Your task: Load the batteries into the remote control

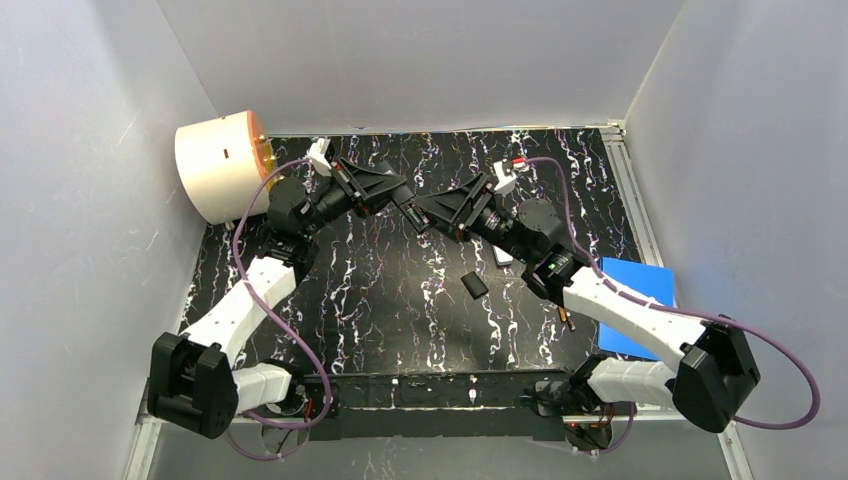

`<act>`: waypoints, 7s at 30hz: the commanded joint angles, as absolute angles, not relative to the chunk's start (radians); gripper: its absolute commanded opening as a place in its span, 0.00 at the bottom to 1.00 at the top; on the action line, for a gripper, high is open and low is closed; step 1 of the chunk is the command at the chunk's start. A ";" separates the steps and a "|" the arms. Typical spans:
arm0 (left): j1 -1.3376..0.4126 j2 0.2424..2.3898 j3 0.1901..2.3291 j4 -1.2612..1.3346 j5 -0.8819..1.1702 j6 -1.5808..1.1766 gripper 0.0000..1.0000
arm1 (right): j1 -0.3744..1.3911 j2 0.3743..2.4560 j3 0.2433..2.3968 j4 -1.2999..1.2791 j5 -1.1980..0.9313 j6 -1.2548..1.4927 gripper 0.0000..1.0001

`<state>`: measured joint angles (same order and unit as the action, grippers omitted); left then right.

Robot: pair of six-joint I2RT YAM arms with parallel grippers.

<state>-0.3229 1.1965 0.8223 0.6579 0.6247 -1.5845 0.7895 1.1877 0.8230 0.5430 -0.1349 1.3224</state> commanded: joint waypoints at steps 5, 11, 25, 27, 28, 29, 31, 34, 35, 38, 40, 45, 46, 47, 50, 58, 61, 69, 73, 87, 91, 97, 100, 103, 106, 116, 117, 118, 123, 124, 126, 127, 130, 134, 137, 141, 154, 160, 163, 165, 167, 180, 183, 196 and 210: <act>-0.288 1.112 0.824 0.641 0.646 -1.309 0.00 | 0.694 1.057 0.901 0.354 -0.153 1.136 0.84; -0.262 1.034 0.800 0.455 0.610 -1.142 0.00 | 0.600 1.035 1.034 -0.153 -0.116 0.834 0.83; -0.253 0.949 0.756 0.196 0.483 -1.077 0.00 | 0.698 1.329 0.962 -0.555 0.129 0.205 0.88; -0.250 0.951 0.756 0.181 0.482 -1.077 0.00 | 0.725 1.389 0.964 -0.571 0.136 0.188 0.90; -0.249 0.956 0.758 0.172 0.482 -1.080 0.00 | 0.735 1.418 0.966 -0.575 0.146 0.184 0.90; -0.247 0.961 0.758 0.165 0.484 -1.084 0.00 | 0.746 1.442 0.964 -0.570 0.158 0.181 0.90; -0.245 0.972 0.759 0.164 0.492 -1.090 0.00 | 0.762 1.475 0.958 -0.542 0.161 0.171 0.90; -0.245 0.988 0.766 0.164 0.499 -1.094 0.00 | 0.769 1.519 0.957 -0.513 0.166 0.164 0.89; -0.244 0.991 0.769 0.164 0.501 -1.093 0.00 | 0.769 1.534 0.961 -0.512 0.172 0.161 0.88; -0.243 0.997 0.773 0.164 0.503 -1.092 0.00 | 0.769 1.565 0.961 -0.490 0.160 0.142 0.86; -0.244 1.004 0.774 0.164 0.506 -1.092 0.00 | 0.769 1.583 0.955 -0.471 0.137 0.131 0.84; -0.243 1.015 0.776 0.164 0.509 -1.092 0.00 | 0.769 1.642 0.958 -0.444 0.107 0.116 0.75; -0.243 1.016 0.777 0.164 0.509 -1.092 0.00 | 0.769 1.651 0.960 -0.442 0.106 0.115 0.73; -0.242 1.018 0.777 0.164 0.510 -1.092 0.00 | 0.769 1.659 0.961 -0.438 0.106 0.117 0.72; -0.242 1.021 0.779 0.163 0.511 -1.092 0.00 | 0.769 1.679 0.968 -0.432 0.106 0.129 0.67; -0.242 1.019 0.779 0.164 0.515 -1.097 0.00 | 0.768 1.705 0.975 -0.461 0.113 0.175 0.48; -0.242 1.014 0.775 0.164 0.517 -1.096 0.00 | 0.768 1.689 0.969 -0.469 0.122 0.193 0.45; -0.242 1.028 0.752 0.164 0.552 -1.101 0.00 | 0.768 1.541 1.002 -0.482 0.153 0.244 0.40; -0.242 1.077 0.769 0.169 0.632 -1.132 0.00 | 0.767 1.447 1.081 -0.534 0.127 0.263 0.40; -0.251 1.129 0.879 0.207 0.739 -1.022 0.00 | 0.776 1.279 1.383 -0.556 -0.203 0.325 0.40; -0.252 1.127 0.894 0.208 0.735 -1.005 0.00 | 0.837 1.326 1.495 -0.637 -0.178 0.312 0.40; -0.252 1.094 0.884 0.209 0.655 -1.006 0.00 | 0.919 1.400 1.608 -0.699 -0.103 0.344 0.40; -0.252 1.080 0.870 0.220 0.624 -1.036 0.00 | 0.961 1.423 1.620 -0.704 -0.071 0.356 0.40; -0.251 1.081 0.863 0.233 0.624 -1.074 0.00 | 0.987 1.446 1.618 -0.706 -0.035 0.366 0.40; -0.252 1.084 0.865 0.233 0.636 -1.101 0.00 | 0.999 1.463 1.623 -0.707 -0.005 0.385 0.40; -0.252 1.095 0.880 0.233 0.659 -1.153 0.00 | 1.016 1.509 1.668 -0.736 0.051 0.369 0.41; -0.252 1.096 0.880 0.233 0.661 -1.154 0.00 | 1.018 1.511 1.669 -0.733 0.051 0.366 0.41; -0.251 1.097 0.881 0.233 0.664 -1.154 0.00 | 1.018 1.512 1.670 -0.731 0.047 0.364 0.41; -0.252 1.099 0.877 0.233 0.661 -1.152 0.00 | 1.028 1.526 1.681 -0.726 0.008 0.350 0.42; -0.251 1.098 0.877 0.233 0.659 -1.151 0.00 | 1.030 1.528 1.682 -0.728 -0.020 0.348 0.42; -0.250 1.099 0.880 0.233 0.659 -1.148 0.00 | 1.032 1.532 1.683 -0.737 -0.022 0.348 0.42; -0.251 1.101 0.882 0.233 0.660 -1.149 0.00 | 1.032 1.533 1.682 -0.742 -0.020 0.347 0.43; -0.252 1.104 0.888 0.233 0.669 -1.149 0.00 | 1.033 1.542 1.682 -0.756 -0.008 0.347 0.43; -0.252 1.107 0.887 0.233 0.672 -1.158 0.00 | 1.038 1.559 1.698 -0.757 -0.021 0.341 0.43; -0.251 1.110 0.885 0.233 0.669 -1.166 0.00 | 1.053 1.577 1.717 -0.772 -0.019 0.326 0.44; -0.252 1.106 0.881 0.233 0.654 -1.178 0.00 | 1.063 1.606 1.741 -0.805 -0.004 0.317 0.45; -0.253 1.160 0.871 0.233 0.697 -1.250 0.00 | 1.072 1.593 1.735 -0.789 0.027 0.289 0.46; -0.253 1.162 0.897 0.233 0.694 -1.239 0.00 | 1.071 1.637 1.755 -0.848 0.057 0.319 0.46; -0.253 1.157 0.899 0.237 0.695 -1.228 0.00 | 1.071 1.678 1.785 -0.898 0.076 0.344 0.47; -0.253 1.150 0.892 0.245 0.703 -1.219 0.00 | 1.070 1.693 1.795 -0.916 0.078 0.365 0.47; -0.253 1.141 0.882 0.247 0.708 -1.209 0.00 | 1.066 1.695 1.791 -0.915 0.075 0.385 0.47; -0.253 1.150 0.858 0.352 0.813 -1.253 0.00 | 1.046 1.733 1.827 -0.925 0.008 0.364 0.50; -0.254 1.144 0.860 0.368 0.825 -1.254 0.00 | 1.045 1.775 1.868 -0.967 -0.029 0.364 0.50; -0.258 1.154 0.837 0.371 0.834 -1.334 0.00 | 1.045 1.831 1.965 -1.044 -0.012 0.353 0.54; -0.258 1.180 0.781 0.451 0.860 -1.398 0.00 | 1.044 1.846 2.006 -1.114 -0.015 0.364 0.60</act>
